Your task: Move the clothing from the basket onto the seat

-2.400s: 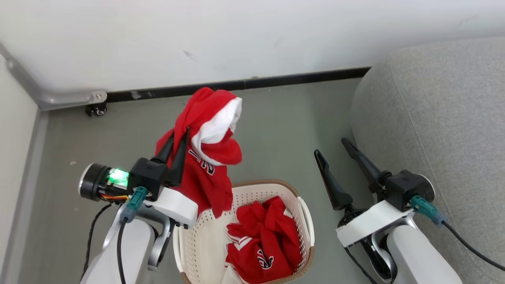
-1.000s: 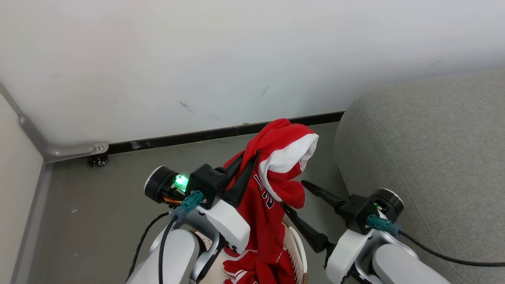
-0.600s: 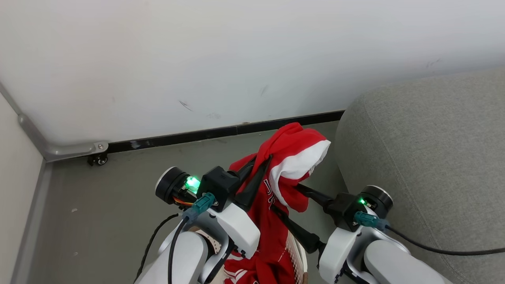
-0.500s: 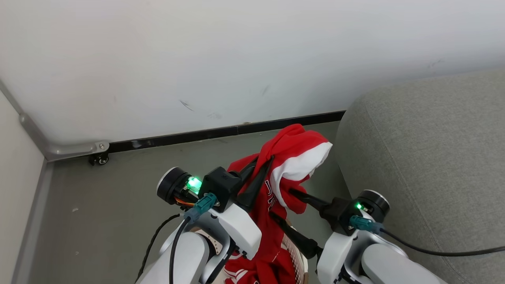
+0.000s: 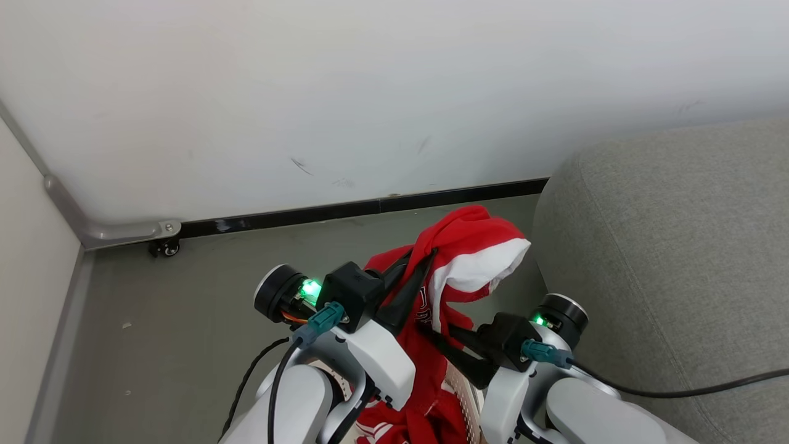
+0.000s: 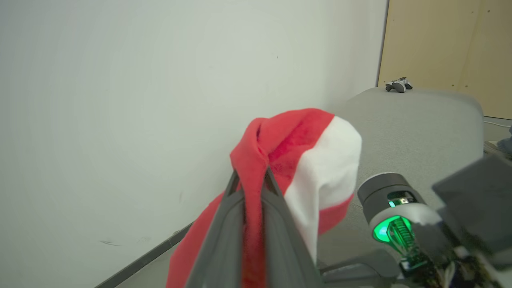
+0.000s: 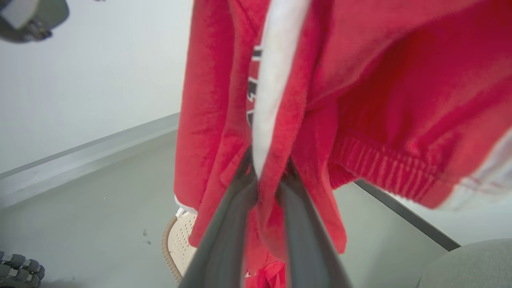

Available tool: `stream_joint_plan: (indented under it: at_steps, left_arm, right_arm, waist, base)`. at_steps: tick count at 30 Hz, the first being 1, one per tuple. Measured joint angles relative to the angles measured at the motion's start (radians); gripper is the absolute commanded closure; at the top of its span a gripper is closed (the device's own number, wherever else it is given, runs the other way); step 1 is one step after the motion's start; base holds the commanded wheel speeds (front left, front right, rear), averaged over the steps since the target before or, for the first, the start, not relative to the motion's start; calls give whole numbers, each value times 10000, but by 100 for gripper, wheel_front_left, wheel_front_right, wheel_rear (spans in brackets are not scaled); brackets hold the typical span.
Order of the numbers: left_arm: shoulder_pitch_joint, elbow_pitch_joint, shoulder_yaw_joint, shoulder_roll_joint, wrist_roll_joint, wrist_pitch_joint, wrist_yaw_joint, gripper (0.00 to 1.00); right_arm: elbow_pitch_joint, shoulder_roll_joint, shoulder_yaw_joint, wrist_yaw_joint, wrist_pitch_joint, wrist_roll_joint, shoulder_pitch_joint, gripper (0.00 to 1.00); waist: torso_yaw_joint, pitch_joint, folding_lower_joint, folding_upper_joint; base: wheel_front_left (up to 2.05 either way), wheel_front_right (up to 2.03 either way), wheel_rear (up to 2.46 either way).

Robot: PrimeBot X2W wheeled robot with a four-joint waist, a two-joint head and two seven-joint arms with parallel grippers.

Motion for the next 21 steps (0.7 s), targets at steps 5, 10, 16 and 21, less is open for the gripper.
stream_joint_plan:
  at_steps: [5,10,16,21]
  left_arm:
    - [7,42,67,0,-140,0,15,100]
    - [51,167,211,-2,-161,-17,31,100]
    - [266,368,311,19,-247,-125,113,100]
    - [406,504,454,77,-328,-280,130,100]
  right_arm:
    - [174,-4,163,0,-199,127,-26,100]
    - [301,-69,12,0,-368,560,-5,100]
    - [267,-245,-493,0,-593,968,23,100]
    - [63,-322,-1039,0,-690,1335,43,100]
  waist:
    - [-16,-12,0,0]
    - [-92,-7,0,0]
    - [-237,2,0,0]
    - [-407,24,0,0]
  base:
    - [0,0,0]
    - [0,0,0]
    - [0,0,0]
    - [0,0,0]
